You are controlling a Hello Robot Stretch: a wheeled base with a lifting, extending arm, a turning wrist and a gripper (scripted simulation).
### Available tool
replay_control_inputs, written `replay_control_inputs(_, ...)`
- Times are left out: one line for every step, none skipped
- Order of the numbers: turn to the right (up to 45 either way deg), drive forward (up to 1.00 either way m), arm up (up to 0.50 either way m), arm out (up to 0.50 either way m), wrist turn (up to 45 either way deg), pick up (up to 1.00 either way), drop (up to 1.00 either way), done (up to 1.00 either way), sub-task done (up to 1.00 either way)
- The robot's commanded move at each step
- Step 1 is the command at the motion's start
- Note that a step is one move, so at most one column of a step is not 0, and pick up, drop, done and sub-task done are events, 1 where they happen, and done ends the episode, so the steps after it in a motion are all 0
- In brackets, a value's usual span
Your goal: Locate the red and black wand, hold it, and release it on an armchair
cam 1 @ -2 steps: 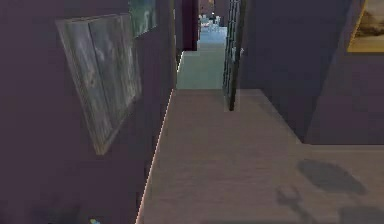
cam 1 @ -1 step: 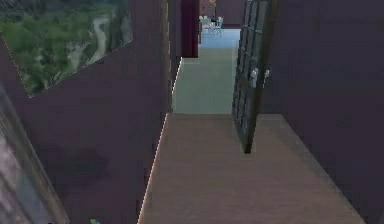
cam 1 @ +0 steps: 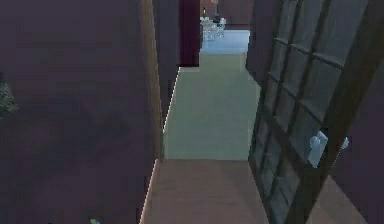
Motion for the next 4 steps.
replay_control_inputs(0.0,0.55,0.0,0.0,0.0,0.0,0.0,0.0,0.0)
replay_control_inputs(0.0,1.0,0.0,0.0,0.0,0.0,0.0,0.0,0.0)
replay_control_inputs(6.0,0.0,0.0,0.0,0.0,0.0,0.0,0.0,0.0)
replay_control_inputs(0.0,0.2,0.0,0.0,0.0,0.0,0.0,0.0,0.0)
